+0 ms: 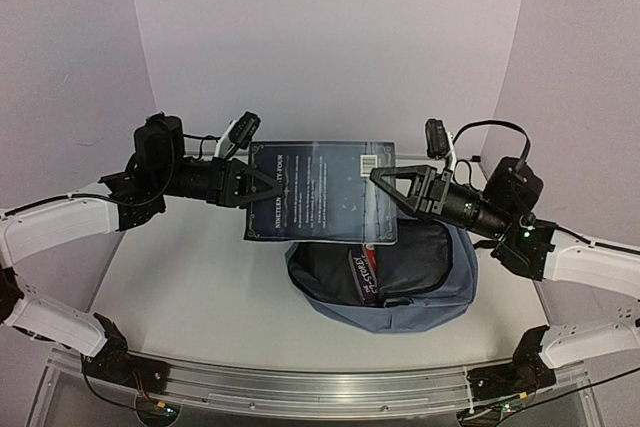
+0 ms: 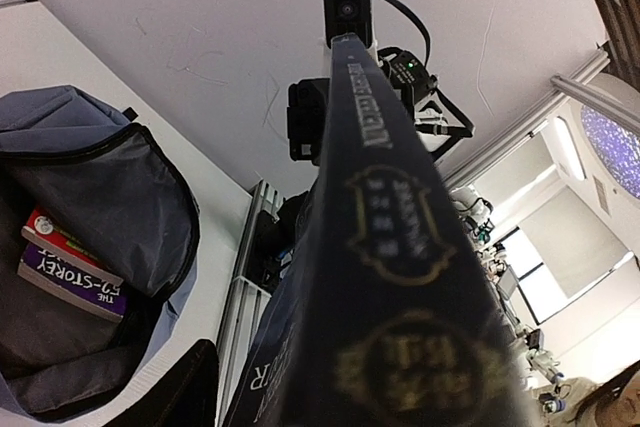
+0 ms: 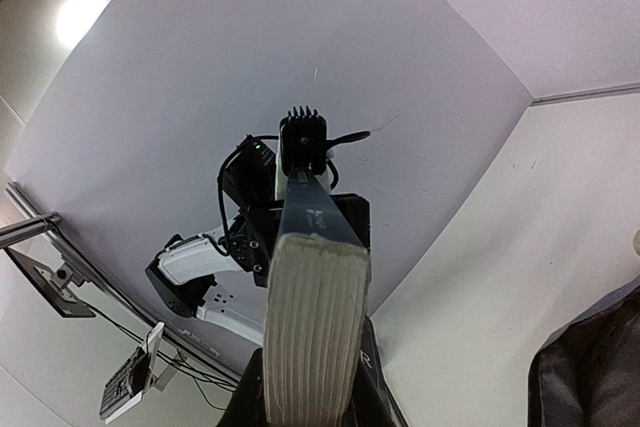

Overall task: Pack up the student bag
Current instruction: Pick up the book from the center of the board.

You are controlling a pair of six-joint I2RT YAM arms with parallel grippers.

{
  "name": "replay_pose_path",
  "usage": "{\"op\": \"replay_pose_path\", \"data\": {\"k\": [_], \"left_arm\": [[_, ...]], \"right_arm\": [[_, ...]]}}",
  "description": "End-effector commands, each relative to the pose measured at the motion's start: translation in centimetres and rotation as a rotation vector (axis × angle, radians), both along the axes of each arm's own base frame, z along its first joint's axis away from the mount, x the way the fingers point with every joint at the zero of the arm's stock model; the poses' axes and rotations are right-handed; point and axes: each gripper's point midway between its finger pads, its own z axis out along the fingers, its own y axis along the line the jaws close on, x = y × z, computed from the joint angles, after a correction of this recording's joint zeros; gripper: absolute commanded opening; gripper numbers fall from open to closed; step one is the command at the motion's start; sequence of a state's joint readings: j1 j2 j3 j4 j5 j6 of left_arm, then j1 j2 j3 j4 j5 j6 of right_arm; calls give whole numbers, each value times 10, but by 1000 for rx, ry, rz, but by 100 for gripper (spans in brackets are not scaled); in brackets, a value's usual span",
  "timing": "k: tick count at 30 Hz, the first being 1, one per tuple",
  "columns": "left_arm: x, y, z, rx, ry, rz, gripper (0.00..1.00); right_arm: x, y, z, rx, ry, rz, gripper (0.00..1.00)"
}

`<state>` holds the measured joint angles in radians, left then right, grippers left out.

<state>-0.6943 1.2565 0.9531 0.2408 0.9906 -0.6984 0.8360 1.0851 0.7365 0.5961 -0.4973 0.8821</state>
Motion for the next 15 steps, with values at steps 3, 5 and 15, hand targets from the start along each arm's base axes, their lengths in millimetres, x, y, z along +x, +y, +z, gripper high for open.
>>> {"op": "replay_pose_path", "data": {"k": [3,5,15], "left_arm": [[-7,-3,4,-24,-2,-53,53],[-7,-2,4,-27,-7,-45,39],[-1,5,10,-36,-27,48,0]], "right_arm": [[-12,-18,64,208,-136,-8,0],[-12,-18,62,204,-132,-9,0],[-6,-17,53,189,-109,-30,0]]}}
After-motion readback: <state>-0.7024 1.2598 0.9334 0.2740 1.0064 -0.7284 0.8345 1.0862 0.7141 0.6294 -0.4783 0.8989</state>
